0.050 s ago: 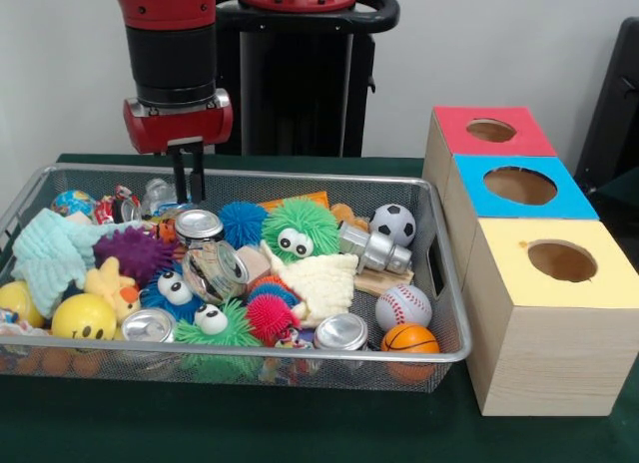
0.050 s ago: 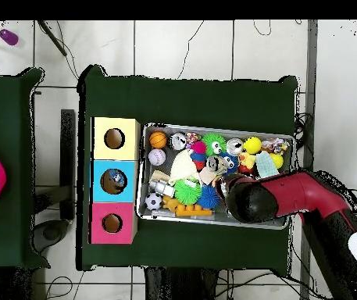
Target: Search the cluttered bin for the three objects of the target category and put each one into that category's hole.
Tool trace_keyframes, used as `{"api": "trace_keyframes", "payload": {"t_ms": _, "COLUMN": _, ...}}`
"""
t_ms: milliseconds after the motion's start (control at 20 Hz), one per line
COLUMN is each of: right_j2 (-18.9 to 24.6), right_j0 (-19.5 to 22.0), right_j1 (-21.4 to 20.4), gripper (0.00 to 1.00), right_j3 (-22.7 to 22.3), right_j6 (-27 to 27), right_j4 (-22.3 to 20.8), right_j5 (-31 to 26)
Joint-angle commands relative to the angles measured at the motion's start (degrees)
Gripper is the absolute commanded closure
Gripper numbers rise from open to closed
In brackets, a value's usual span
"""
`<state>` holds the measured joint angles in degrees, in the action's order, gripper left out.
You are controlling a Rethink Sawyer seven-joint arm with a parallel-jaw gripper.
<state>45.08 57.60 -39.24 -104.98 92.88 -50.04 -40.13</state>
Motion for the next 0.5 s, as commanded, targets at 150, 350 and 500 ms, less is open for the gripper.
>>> {"api": "trace_keyframes", "payload": {"t_ms": 150, "right_j2": 2.0, "right_j0": 0.5, "right_j1": 0.2, "gripper": 1.00, "right_j3": -0.1, "right_j6": -16.0, "right_j4": -3.0, "right_j5": -0.2}}
{"api": "trace_keyframes", "payload": {"t_ms": 350, "right_j2": 1.8, "right_j0": 0.3, "right_j1": -0.1, "gripper": 1.00, "right_j3": -0.2, "right_j6": -15.6, "right_j4": -3.3, "right_j5": 0.0}}
{"api": "trace_keyframes", "payload": {"t_ms": 500, "right_j2": 3.1, "right_j0": 1.2, "right_j1": 0.2, "gripper": 1.00, "right_j3": -0.9, "right_j6": -18.0, "right_j4": -3.3, "right_j5": 0.3}}
